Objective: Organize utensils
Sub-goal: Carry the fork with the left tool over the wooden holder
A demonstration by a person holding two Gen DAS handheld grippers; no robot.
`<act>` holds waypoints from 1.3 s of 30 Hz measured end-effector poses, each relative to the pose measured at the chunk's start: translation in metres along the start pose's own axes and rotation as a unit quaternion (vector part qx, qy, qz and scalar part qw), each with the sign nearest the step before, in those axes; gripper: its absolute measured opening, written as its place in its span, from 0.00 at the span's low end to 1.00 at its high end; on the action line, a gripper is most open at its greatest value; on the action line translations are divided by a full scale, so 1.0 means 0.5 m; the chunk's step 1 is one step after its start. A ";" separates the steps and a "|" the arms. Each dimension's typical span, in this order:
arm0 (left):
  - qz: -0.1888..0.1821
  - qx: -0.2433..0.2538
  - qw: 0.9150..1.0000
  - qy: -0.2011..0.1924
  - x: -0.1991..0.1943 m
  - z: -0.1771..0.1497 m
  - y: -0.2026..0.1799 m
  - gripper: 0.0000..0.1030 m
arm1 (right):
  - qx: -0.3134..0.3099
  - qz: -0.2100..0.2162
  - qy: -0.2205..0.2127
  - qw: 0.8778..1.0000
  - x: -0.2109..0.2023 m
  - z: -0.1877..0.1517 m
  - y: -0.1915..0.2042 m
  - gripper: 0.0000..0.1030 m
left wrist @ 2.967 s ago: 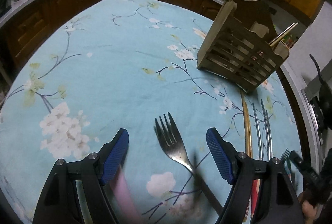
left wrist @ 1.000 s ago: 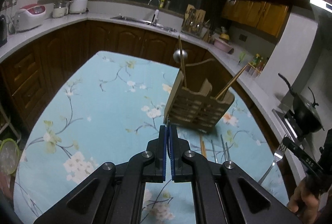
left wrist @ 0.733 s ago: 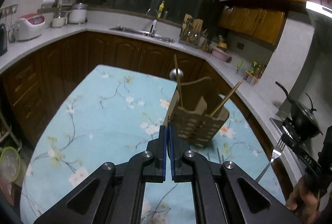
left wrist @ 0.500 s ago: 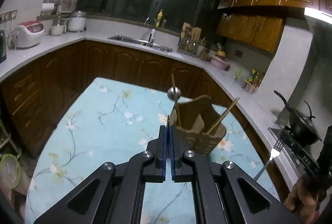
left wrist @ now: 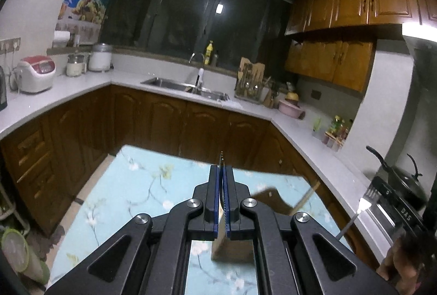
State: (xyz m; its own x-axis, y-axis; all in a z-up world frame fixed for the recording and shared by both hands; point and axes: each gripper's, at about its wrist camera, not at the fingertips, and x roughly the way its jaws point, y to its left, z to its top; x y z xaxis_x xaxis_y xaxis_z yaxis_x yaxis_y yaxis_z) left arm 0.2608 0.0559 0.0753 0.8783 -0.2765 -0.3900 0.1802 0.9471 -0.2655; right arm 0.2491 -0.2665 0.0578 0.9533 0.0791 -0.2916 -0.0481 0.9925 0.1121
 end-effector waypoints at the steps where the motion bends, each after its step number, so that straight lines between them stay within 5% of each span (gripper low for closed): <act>1: 0.002 0.001 1.000 -0.004 0.011 0.002 0.000 0.01 | -0.001 -0.001 -0.003 1.000 0.004 0.004 0.000 0.02; 14: 0.036 0.025 0.999 -0.018 0.153 -0.014 -0.031 0.01 | -0.067 -0.029 -0.030 0.997 0.107 0.021 0.040 0.02; 39: 0.069 0.095 0.993 0.030 0.323 -0.099 -0.115 0.01 | -0.115 -0.033 0.028 0.992 0.216 -0.098 0.062 0.02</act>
State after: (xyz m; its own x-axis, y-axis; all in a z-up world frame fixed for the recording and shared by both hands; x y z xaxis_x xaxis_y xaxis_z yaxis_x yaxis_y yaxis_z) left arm 0.3701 -0.0511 -0.0160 0.8732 -0.1454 -0.4652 0.1448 0.9888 -0.0372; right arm 0.3360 -0.2225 -0.0169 0.9386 0.0118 -0.3447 -0.0588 0.9903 -0.1262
